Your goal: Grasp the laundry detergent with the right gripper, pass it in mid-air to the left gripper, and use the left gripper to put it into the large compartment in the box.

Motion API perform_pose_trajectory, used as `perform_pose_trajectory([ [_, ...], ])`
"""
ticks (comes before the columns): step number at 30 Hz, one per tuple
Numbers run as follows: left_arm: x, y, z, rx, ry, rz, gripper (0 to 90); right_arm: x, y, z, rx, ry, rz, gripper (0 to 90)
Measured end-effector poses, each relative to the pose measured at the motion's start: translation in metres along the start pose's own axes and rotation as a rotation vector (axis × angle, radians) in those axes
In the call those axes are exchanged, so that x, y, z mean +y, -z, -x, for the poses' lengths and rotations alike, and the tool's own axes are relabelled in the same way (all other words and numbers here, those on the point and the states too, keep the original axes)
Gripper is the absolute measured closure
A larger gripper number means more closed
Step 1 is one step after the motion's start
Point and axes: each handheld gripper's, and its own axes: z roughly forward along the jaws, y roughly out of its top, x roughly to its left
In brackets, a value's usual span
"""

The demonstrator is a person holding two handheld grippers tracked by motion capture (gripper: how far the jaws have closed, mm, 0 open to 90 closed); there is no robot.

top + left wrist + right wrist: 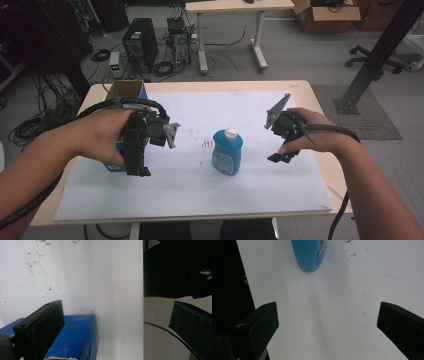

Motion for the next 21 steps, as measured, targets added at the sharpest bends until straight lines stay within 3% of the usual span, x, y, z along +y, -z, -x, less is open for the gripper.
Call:
perform_pose_trajectory([
  [12, 0.002, 0.002, 0.002, 0.002, 0.001, -0.001, 0.2, -0.023, -0.039, -0.020, 0.023, -0.049, 0.112, 3.5],
  [21, 0.003, 0.002, 0.003, 0.004, 0.004, -0.008, 0.2, -0.035, -0.054, -0.028, 0.011, -0.128, 0.262, 2.9],
])
